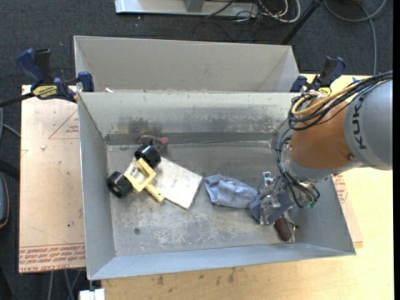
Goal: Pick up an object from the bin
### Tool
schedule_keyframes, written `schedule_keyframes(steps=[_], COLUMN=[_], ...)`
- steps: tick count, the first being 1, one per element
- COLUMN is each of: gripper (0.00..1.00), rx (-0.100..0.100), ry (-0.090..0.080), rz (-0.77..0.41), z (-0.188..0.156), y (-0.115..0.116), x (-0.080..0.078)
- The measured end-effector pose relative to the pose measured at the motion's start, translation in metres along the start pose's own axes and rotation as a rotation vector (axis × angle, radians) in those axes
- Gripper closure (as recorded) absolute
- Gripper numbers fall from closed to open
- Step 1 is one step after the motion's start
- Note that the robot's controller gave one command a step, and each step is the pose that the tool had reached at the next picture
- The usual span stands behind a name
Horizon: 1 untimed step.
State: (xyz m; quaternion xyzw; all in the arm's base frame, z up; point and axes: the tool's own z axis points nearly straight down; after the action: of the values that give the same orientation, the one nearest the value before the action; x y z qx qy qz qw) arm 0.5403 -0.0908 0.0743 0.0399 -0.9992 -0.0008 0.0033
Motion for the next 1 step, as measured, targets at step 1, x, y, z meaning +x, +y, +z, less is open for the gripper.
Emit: schedule_keyframes(steps=[1], gripper=[1.0], rx=[0.0], ry=[0.0], rz=[0.0], z=[0.0], y=[0.0], x=[0.0])
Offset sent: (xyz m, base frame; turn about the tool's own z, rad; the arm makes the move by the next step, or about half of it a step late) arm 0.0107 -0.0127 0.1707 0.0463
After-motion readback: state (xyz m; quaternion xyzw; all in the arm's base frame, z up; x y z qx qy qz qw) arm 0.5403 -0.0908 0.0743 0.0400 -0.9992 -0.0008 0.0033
